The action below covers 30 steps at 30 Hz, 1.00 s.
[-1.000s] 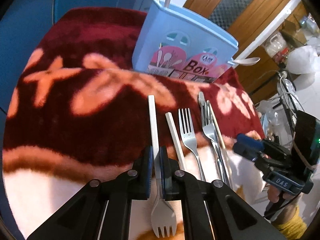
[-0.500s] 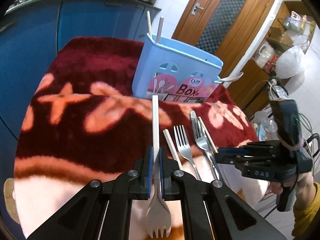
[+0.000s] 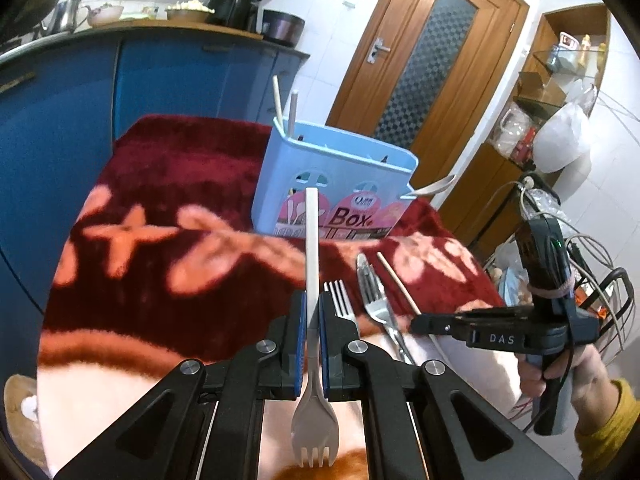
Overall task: Organize utensils
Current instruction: 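Lift and carry the spork and chopstick over the blue holder with both tools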
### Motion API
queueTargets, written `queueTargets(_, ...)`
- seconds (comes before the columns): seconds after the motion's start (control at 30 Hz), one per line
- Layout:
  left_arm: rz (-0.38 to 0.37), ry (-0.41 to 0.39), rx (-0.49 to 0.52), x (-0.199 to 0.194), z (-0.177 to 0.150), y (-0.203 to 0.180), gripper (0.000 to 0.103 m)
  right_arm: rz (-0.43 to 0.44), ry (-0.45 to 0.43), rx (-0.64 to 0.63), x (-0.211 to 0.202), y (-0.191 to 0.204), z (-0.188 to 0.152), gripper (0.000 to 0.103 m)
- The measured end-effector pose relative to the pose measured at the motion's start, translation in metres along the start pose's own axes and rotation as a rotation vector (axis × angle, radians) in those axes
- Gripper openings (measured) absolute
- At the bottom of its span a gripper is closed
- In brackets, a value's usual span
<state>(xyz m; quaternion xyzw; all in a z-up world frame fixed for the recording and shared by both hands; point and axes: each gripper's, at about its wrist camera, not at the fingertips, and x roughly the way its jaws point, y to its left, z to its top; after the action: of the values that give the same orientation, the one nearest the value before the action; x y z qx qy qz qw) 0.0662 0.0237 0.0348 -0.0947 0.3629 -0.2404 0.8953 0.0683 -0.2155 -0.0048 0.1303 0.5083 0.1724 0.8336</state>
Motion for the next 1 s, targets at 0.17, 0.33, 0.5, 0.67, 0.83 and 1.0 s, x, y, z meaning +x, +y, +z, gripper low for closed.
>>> queueTargets(0.17,-0.009,-0.053,-0.023,-0.009,0.004,-0.004,0.006,0.055,-0.156,0.019,-0.031,-0.010,-0.014,0.006)
queueTargets(0.33,-0.015,-0.100,-0.037,-0.015,0.012,-0.011,0.006,0.094,-0.298,0.047,-0.048,-0.008,-0.026,0.006)
queueTargets(0.5,0.003,-0.126,-0.012,-0.017,0.019,-0.020,0.006,0.078,-0.394,0.018,-0.057,-0.004,-0.027,0.006)
queueTargets(0.67,0.002,-0.144,-0.009,-0.015,0.027,-0.026,0.005,0.092,-0.453,0.005,-0.075,-0.007,-0.024,0.006)
queueTargets(0.83,-0.011,-0.179,-0.007,-0.014,0.041,-0.032,0.006,0.090,-0.508,-0.022,-0.082,-0.005,-0.021,0.006)
queueTargets(1.0,0.012,-0.230,-0.004,-0.011,0.062,-0.035,0.006,0.104,-0.543,-0.053,-0.083,-0.004,-0.016,0.006)
